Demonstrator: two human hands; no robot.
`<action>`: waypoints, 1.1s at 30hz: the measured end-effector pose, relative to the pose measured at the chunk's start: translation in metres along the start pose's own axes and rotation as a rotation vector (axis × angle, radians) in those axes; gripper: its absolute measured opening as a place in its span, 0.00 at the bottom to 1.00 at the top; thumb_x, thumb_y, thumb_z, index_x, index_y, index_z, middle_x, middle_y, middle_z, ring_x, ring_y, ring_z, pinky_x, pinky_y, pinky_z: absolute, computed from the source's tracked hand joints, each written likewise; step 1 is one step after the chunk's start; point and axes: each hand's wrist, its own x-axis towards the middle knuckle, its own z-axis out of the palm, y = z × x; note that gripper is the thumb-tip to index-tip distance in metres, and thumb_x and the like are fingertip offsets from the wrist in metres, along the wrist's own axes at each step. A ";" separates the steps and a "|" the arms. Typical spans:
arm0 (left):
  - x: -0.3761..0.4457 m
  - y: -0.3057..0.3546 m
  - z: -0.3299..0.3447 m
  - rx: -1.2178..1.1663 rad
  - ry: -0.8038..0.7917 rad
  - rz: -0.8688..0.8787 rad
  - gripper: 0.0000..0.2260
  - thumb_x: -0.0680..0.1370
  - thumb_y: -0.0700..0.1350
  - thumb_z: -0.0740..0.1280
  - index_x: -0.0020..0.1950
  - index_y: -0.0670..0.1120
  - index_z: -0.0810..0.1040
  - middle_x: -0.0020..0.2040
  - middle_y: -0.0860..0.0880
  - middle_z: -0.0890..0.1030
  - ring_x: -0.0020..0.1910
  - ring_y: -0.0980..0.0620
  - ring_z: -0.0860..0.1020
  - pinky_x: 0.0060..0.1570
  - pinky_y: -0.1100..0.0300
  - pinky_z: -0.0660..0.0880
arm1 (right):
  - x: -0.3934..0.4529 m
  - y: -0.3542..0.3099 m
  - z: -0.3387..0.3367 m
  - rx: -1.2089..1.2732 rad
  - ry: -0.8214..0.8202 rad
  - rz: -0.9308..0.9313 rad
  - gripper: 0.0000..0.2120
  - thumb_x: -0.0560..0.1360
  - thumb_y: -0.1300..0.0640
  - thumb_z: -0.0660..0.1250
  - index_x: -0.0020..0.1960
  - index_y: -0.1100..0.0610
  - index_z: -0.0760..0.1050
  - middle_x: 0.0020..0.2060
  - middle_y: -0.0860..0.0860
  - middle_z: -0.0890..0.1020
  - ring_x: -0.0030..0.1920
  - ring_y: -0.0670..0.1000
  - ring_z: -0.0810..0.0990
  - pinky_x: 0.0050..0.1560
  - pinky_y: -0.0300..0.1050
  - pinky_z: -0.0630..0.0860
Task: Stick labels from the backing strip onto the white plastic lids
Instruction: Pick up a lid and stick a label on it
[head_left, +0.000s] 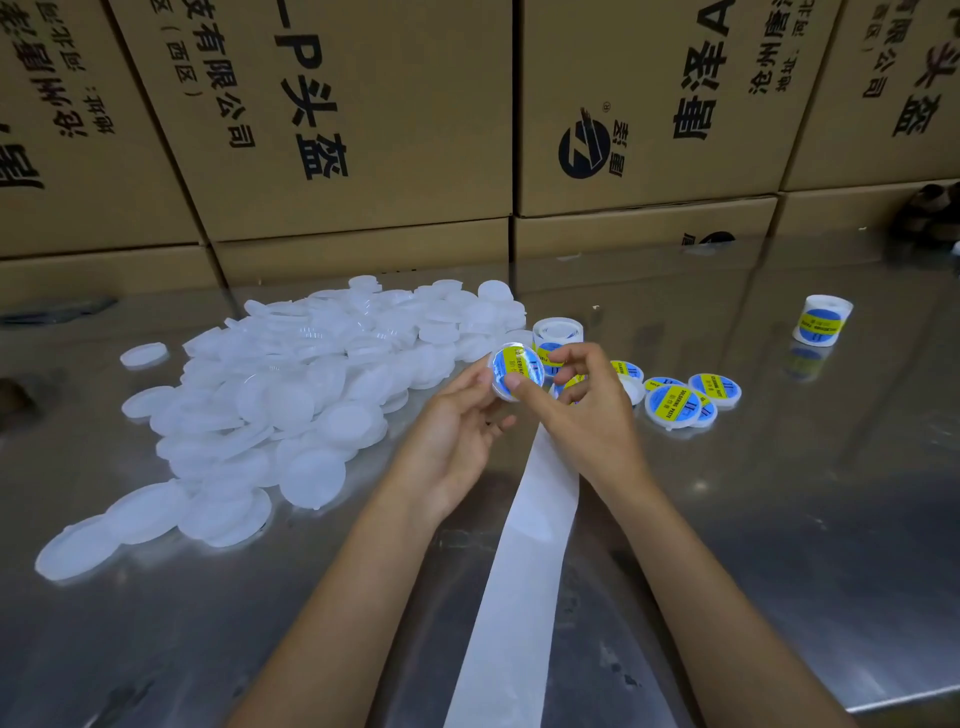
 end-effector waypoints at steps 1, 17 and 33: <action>0.000 0.000 0.000 -0.032 0.004 -0.002 0.13 0.85 0.40 0.56 0.64 0.41 0.78 0.61 0.43 0.83 0.61 0.48 0.79 0.65 0.55 0.71 | -0.001 0.001 0.001 -0.017 -0.024 0.030 0.22 0.66 0.41 0.78 0.52 0.50 0.74 0.45 0.48 0.76 0.35 0.43 0.70 0.40 0.37 0.71; -0.004 0.005 0.003 0.002 -0.031 -0.015 0.12 0.84 0.36 0.57 0.61 0.38 0.79 0.56 0.42 0.85 0.56 0.47 0.84 0.53 0.60 0.81 | -0.008 -0.002 0.001 -0.180 -0.028 -0.076 0.17 0.75 0.43 0.70 0.41 0.56 0.73 0.31 0.49 0.75 0.33 0.48 0.71 0.39 0.52 0.74; -0.004 0.002 -0.002 0.389 0.134 0.156 0.16 0.73 0.35 0.76 0.58 0.50 0.82 0.43 0.41 0.87 0.39 0.46 0.86 0.38 0.60 0.81 | -0.005 0.000 -0.007 -0.254 -0.091 -0.166 0.16 0.84 0.54 0.58 0.39 0.60 0.69 0.28 0.47 0.71 0.33 0.49 0.69 0.37 0.50 0.66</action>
